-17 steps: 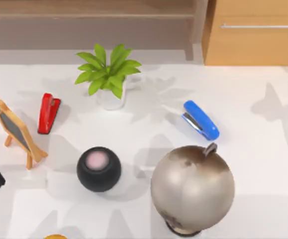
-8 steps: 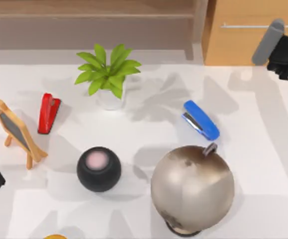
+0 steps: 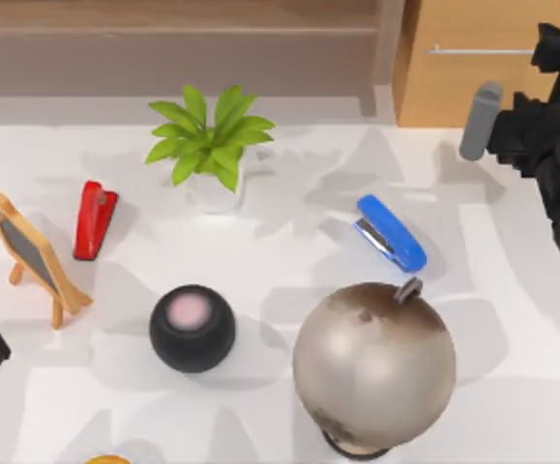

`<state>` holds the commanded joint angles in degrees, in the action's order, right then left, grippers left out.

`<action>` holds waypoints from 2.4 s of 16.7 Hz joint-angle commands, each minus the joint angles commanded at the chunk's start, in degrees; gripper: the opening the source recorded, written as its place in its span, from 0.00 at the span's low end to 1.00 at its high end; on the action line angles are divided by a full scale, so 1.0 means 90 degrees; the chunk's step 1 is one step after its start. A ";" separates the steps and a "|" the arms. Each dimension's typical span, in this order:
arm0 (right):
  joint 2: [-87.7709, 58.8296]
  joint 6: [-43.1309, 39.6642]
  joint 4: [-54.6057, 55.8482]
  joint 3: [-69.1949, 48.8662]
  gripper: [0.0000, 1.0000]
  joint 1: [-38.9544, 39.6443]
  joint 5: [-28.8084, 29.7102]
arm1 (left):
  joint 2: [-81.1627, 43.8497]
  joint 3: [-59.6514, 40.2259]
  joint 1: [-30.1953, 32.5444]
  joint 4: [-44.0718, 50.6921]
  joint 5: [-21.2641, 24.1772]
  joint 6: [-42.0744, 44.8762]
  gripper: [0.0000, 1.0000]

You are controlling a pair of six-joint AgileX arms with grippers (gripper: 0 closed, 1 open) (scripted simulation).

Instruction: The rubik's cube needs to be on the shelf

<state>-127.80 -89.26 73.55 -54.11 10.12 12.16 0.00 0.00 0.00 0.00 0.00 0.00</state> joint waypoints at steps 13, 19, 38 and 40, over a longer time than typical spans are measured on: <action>-0.0331 -0.0004 -0.0411 -0.0744 1.00 -0.0080 -0.0076 | 0.0000 0.0000 0.0000 0.0000 0.0000 0.0000 1.00; -0.0331 -0.0004 -0.0411 -0.0744 0.70 -0.0080 -0.0076 | 0.0000 0.0000 0.0000 0.0000 0.0000 0.0000 1.00; -0.0324 0.0015 -0.0415 -0.0715 0.00 -0.0060 -0.0069 | 0.0000 0.0000 0.0000 0.0000 0.0000 0.0000 1.00; -0.0204 0.0013 -0.0270 -0.0481 0.00 -0.0040 -0.0027 | 0.0000 0.0000 0.0000 0.0000 0.0000 0.0000 1.00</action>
<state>-129.64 -89.14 71.13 -58.44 9.76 11.91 0.00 0.00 0.00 0.00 0.00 0.00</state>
